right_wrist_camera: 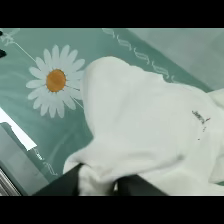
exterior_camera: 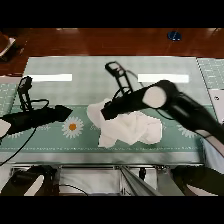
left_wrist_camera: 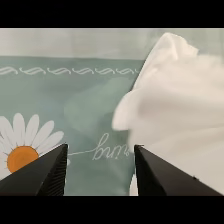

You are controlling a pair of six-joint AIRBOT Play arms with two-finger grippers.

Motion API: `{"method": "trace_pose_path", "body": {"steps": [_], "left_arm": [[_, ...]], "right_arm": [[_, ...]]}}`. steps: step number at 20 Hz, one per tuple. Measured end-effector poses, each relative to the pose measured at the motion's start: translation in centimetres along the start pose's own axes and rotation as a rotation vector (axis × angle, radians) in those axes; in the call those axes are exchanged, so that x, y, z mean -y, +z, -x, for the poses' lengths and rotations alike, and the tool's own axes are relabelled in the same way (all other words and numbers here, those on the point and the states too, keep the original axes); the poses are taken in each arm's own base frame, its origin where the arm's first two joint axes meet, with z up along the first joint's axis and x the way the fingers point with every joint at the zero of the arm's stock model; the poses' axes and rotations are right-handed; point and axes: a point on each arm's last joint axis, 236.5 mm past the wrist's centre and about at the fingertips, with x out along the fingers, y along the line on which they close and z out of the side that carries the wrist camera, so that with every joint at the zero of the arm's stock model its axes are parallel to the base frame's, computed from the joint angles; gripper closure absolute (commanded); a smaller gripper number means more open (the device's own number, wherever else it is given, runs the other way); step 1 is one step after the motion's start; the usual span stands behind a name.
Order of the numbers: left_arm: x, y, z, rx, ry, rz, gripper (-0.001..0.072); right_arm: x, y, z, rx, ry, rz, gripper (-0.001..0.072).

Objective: Fold the shirts.

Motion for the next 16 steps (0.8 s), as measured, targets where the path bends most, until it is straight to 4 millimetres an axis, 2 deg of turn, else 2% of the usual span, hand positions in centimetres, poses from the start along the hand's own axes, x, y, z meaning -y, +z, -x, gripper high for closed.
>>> {"method": "trace_pose_path", "body": {"steps": [2, 3, 4, 5, 7, 9, 10, 11, 12, 13, 14, 16], "left_arm": [[-0.2, -0.5, -0.6, -0.035, 0.001, 0.013, 0.02], [-0.4, -0.5, -0.7, -0.04, 0.006, 0.014, 0.0201], [-0.7, -0.4, -0.7, -0.046, 0.018, 0.01, 0.0201], [-1.4, -0.2, -0.5, -0.055, 0.043, 0.004, 0.0201], [-3.0, 0.1, 0.0, -0.063, 0.089, 0.017, 0.0201], [-5.2, -0.7, 0.2, -0.096, 0.135, 0.062, 0.0201], [-5.9, -1.9, -0.1, -0.132, 0.138, 0.098, 0.0201], [-6.0, -3.4, -0.8, -0.173, 0.116, 0.132, 0.0201], [-5.6, -5.0, -1.7, -0.216, 0.066, 0.172, 0.0201], [-5.0, -6.6, -2.7, -0.257, 0.015, 0.202, 0.0201], [-4.3, -7.7, -3.7, -0.282, -0.041, 0.235, 0.0201], [-3.0, -8.6, -5.3, -0.291, -0.135, 0.284, 0.0201]], "right_arm": [[1.3, -0.7, -2.0, -0.034, -0.013, -0.05, 0.0305], [2.3, -0.4, -1.8, -0.034, -0.026, -0.07, 0.0305], [4.0, 0.4, -0.8, -0.023, -0.051, -0.09, 0.0306], [6.1, 1.2, 1.1, -0.008, -0.085, -0.106, 0.0306], [11.6, 2.5, 6.6, 0.054, -0.204, -0.147, 0.0306], [18.8, 1.2, 13.8, 0.117, -0.391, -0.241, 0.0307], [22.3, -0.7, 17.2, 0.144, -0.484, -0.323, 0.0307], [25.0, -3.2, 19.8, 0.166, -0.553, -0.414, 0.0307], [27.1, -6.3, 21.6, 0.184, -0.598, -0.52, 0.0307], [28.4, -9.3, 22.4, 0.192, -0.619, -0.61, 0.0307], [29.1, -12.3, 22.2, 0.195, -0.613, -0.699, 0.0307], [28.9, -16.6, 20.4, 0.192, -0.559, -0.81, 0.0307]]}}
